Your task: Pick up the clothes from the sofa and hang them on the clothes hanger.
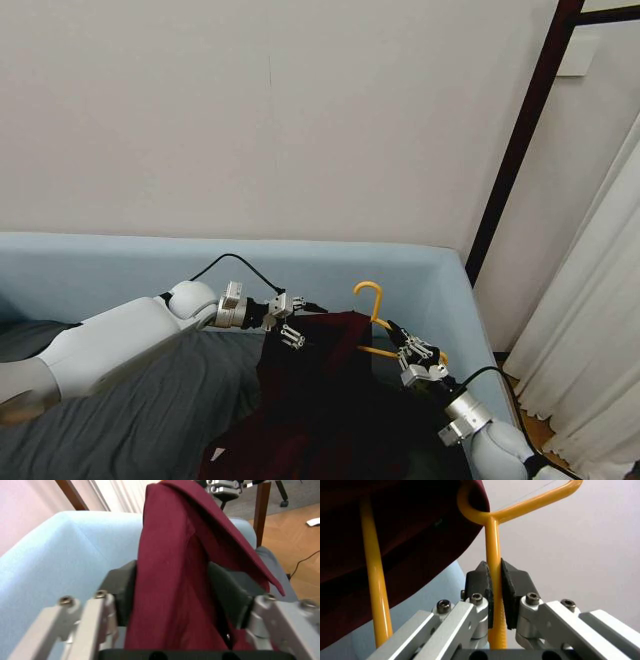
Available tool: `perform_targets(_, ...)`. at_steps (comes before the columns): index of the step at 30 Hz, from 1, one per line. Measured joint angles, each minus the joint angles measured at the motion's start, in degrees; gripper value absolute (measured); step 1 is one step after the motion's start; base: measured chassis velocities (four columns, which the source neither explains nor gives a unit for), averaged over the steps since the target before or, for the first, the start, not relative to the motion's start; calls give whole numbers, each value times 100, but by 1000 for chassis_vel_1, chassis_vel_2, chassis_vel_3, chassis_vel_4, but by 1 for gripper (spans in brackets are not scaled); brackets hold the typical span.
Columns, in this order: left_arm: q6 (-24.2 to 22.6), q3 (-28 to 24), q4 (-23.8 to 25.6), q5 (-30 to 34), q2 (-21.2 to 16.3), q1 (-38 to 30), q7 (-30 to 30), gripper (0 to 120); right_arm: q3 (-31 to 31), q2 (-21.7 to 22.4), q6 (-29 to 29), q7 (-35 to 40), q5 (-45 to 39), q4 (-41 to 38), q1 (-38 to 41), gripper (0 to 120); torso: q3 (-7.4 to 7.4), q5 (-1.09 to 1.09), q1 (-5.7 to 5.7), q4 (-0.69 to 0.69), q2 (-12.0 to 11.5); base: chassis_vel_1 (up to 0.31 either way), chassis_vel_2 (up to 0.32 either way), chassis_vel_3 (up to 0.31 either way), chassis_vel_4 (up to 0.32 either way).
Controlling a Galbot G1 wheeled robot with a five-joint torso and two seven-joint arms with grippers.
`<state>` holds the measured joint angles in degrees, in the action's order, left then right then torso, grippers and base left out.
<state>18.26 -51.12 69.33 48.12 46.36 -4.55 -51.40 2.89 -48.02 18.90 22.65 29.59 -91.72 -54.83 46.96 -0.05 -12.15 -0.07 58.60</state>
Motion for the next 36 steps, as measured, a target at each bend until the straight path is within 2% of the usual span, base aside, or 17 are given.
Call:
perform_targets(3, 1, 0, -33, -8, 9, 4, -42, 48, 0, -3, 18, -7, 0, 7, -2, 5, 0, 1, 0, 0, 0, 0, 0, 0, 0)
perform_targets(6, 3, -12, -73, -28, 49, 31, -103, 30, 0, -17, 139, -32, 44, -2, -2, 5, 0, 0, 0, 0, 0, 0, 0, 0, 0)
perform_targets(9, 3, -30, -68, -28, 57, 41, -119, 24, 0, -22, 200, -39, 94, -17, -2, 5, 0, 0, 0, 0, 0, 0, 0, 0, 0)
perform_targets(13, 3, -57, -26, -5, 54, 70, -172, 6, -19, -54, 355, -41, 201, -13, 2, 5, 0, 0, 0, 0, 1, 0, 0, 0, 0)
perform_targets(27, 83, 156, 38, 56, -109, 285, -234, 6, 6, -80, 373, -42, 195, -64, -28, 5, 0, 0, 0, 0, 0, 0, 0, 0, 0)
perform_targets(31, 134, 382, 30, 91, -298, 459, -217, 6, 57, -42, 215, -42, -45, -182, -108, 20, 0, -2, 0, 0, 1, 0, 0, 0, 0)
perform_targets(33, 150, 423, 21, 100, -346, 498, -218, 6, 77, -32, 202, -42, -115, -233, -137, 24, 0, -1, 0, 0, 0, 0, 0, 0, 0)
perform_targets(36, 185, 520, 11, 111, -559, 655, -219, 6, 97, 20, 191, -42, -280, -388, -261, 38, 0, -1, 0, 0, 0, 0, 0, 0, 0)
